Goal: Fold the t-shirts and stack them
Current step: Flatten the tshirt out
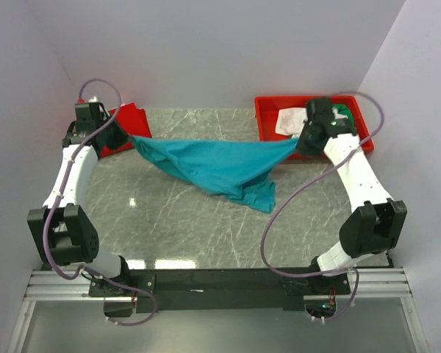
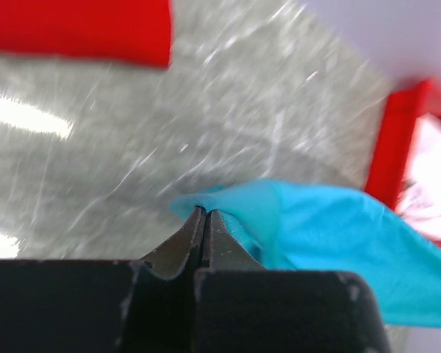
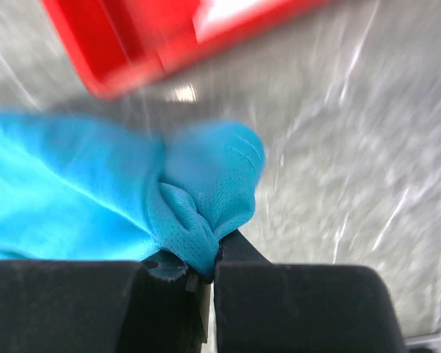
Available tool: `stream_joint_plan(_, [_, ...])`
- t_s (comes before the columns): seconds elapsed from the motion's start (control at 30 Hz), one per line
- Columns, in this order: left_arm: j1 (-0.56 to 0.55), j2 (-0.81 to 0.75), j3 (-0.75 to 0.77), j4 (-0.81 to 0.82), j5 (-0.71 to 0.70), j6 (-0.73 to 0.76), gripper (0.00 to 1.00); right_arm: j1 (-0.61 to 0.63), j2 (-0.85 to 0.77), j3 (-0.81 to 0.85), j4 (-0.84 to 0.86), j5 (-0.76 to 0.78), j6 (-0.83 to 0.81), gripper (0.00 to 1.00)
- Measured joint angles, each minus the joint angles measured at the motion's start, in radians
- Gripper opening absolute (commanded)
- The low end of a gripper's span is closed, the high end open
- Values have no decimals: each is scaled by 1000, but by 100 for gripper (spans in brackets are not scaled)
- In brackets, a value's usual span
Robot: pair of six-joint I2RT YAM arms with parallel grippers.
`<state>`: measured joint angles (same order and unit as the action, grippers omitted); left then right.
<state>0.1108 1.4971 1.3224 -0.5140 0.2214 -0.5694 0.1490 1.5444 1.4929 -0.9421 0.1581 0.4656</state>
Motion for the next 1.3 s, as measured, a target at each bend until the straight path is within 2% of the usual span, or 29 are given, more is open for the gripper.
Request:
stream_joint_plan(0.2, [2,-14,158,27,-13,-105,1,-77,41,295,-66,-4,-77,0])
stream_joint_plan(0.33, [2,-100,198,50,-37,-170,1,-103,32,408,-83,-19,-103,0])
stream_joint_plan(0.5, [2,-295,211,69,-68,-238,1,-105,-75,389,-77,-47,-119,0])
stream_joint_plan(0.77, [2,-629,221,42,-116,-292,1,-105,-406,291,-28,-32,-137,0])
stream_joint_plan(0.87, [2,-730,172,20,-120,-293,1,-105,-489,239,-2,-24,-144,0])
stream_joint_plan(0.97, [2,-822,24,-14,-117,-292,1,-105,-494,178,33,-27,-141,0])
stream_joint_plan(1.03, [2,-845,-93,-40,-113,-290,1,-105,-446,116,55,-36,-135,13])
stream_joint_plan(1.1, [2,-843,-221,-60,-105,-285,0,-106,-350,53,86,-50,-120,39])
stream_joint_plan(1.23, [2,-788,-428,-104,-72,-264,1,-99,-109,-9,119,-70,-106,51])
stream_joint_plan(1.3, [2,-756,-484,-105,-53,-251,1,-85,-63,-66,122,-72,-100,56])
